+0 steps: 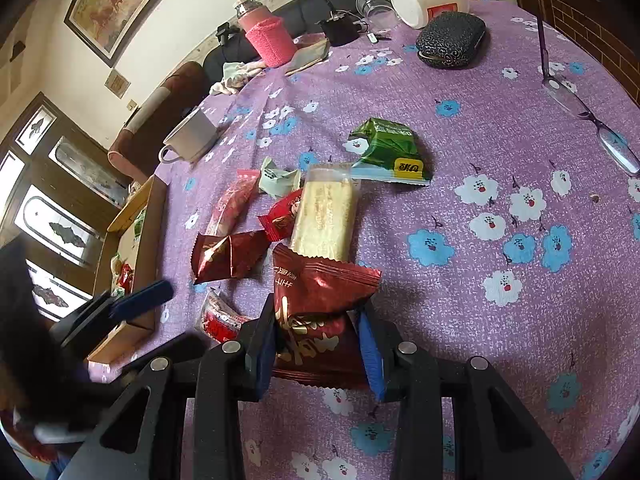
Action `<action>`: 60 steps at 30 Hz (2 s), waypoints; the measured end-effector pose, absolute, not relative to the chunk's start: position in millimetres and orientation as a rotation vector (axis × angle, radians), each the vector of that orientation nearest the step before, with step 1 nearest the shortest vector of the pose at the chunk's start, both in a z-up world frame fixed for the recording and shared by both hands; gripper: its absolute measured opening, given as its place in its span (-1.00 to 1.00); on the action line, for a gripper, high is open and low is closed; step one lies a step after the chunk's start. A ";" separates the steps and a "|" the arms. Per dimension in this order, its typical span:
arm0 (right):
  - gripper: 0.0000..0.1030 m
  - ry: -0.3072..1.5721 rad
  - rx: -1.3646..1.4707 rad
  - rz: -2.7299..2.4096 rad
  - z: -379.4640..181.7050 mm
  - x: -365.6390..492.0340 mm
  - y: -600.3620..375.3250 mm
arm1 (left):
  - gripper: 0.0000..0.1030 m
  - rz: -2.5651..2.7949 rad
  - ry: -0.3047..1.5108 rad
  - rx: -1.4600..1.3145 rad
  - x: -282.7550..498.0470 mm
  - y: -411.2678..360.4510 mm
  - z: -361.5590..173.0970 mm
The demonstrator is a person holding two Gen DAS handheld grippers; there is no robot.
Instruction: Organize snacks
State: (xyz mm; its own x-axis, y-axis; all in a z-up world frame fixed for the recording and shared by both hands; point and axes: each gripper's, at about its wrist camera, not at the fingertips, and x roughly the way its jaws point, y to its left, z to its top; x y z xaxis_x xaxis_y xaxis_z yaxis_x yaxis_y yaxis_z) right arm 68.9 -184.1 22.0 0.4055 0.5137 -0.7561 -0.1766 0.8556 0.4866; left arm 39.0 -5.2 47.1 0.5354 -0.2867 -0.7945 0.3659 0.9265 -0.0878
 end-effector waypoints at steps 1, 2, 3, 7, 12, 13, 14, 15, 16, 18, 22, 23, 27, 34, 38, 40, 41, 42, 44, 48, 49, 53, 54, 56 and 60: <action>-0.23 1.071 0.356 0.443 21.8 69.4 -184.5 | 0.28 -0.381 0.945 0.090 49.0 -5.1 40.8; -0.23 1.072 0.359 0.439 21.6 69.2 -185.5 | 0.27 -0.384 0.962 0.072 57.1 -3.1 35.8; -0.23 1.074 0.363 0.440 20.5 70.1 -186.1 | 0.26 -0.390 0.982 0.043 64.0 0.0 31.2; -0.23 1.073 0.373 0.440 21.1 69.8 -188.7 | 0.24 -0.449 1.050 -0.038 66.8 8.3 20.9; -0.23 1.067 0.382 0.447 23.7 69.2 -188.8 | 0.24 -0.480 1.076 0.097 31.4 -3.6 16.4; -0.23 1.066 0.382 0.448 24.4 68.7 -189.0 | 0.24 -0.496 1.079 0.121 23.4 -6.0 16.3; -0.23 1.064 0.384 0.448 25.0 68.3 -188.8 | 0.24 -0.518 1.071 0.152 13.5 -9.9 17.3; -0.23 1.062 0.385 0.449 25.2 68.1 -188.5 | 0.24 -0.520 1.054 0.179 7.1 -12.5 19.4; -0.23 1.062 0.385 0.449 25.3 68.2 -188.4 | 0.25 -0.507 1.023 0.222 0.9 -15.4 23.1; -0.23 1.063 0.383 0.448 25.0 68.1 -188.0 | 0.25 -0.488 0.978 0.265 -1.0 -17.9 28.6; -0.23 1.065 0.386 0.442 23.6 68.5 -189.4 | 0.26 -0.454 0.949 0.276 16.3 -23.5 28.9; -0.23 1.067 0.386 0.441 23.2 68.8 -189.6 | 0.26 -0.449 0.946 0.290 19.3 -26.1 25.8; -0.23 1.069 0.378 0.448 23.2 69.5 -187.2 | -0.15 -0.445 0.948 0.301 25.0 -30.9 12.5; -0.23 1.060 0.339 0.462 23.9 68.4 -177.2 | -0.56 -0.398 0.926 0.179 29.2 -14.7 13.7; -0.23 1.051 0.320 0.473 23.7 66.7 -171.3 | -0.59 -0.389 0.896 0.100 32.3 -0.7 21.9; -0.23 1.040 0.304 0.480 24.9 65.3 -167.4 | -0.59 -0.384 0.874 0.067 33.0 4.8 26.4; -0.23 1.032 0.292 0.483 25.7 64.1 -164.8 | -0.59 -0.377 0.864 0.059 33.5 6.7 28.1; -0.23 1.024 0.277 0.486 26.6 62.8 -162.1 | -0.59 -0.367 0.852 0.051 33.8 9.0 30.0; -0.23 1.003 0.242 0.490 29.2 59.9 -156.2 | -0.59 -0.334 0.825 0.031 35.1 16.1 34.2; -0.23 0.972 0.172 0.485 30.8 54.5 -145.4 | -0.59 -0.266 0.784 -0.003 38.7 30.3 39.0; -0.23 0.970 0.158 0.483 30.4 54.2 -143.0 | -0.59 -0.243 0.779 -0.007 40.7 33.3 38.7; -0.23 0.974 0.123 0.484 26.4 54.9 -135.8 | -0.59 -0.195 0.791 -0.024 49.5 41.2 34.2; -0.23 0.971 0.117 0.483 26.2 54.7 -134.8 | -0.59 -0.186 0.789 -0.026 49.7 43.1 33.8; -0.23 0.963 0.101 0.480 26.2 53.9 -132.6 | -0.59 -0.169 0.785 -0.019 50.9 44.1 32.6; -0.23 0.951 0.093 0.475 26.2 55.5 -132.9 | -0.58 -0.143 0.773 0.014 51.4 40.9 30.7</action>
State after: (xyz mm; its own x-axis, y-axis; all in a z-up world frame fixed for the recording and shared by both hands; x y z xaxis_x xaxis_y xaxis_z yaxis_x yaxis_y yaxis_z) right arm 55.5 -132.9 26.2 0.4867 0.4303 -0.7602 -0.3502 0.8934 0.2815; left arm 51.4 40.9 30.7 0.7066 -0.1231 -0.6968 0.1336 0.9903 -0.0394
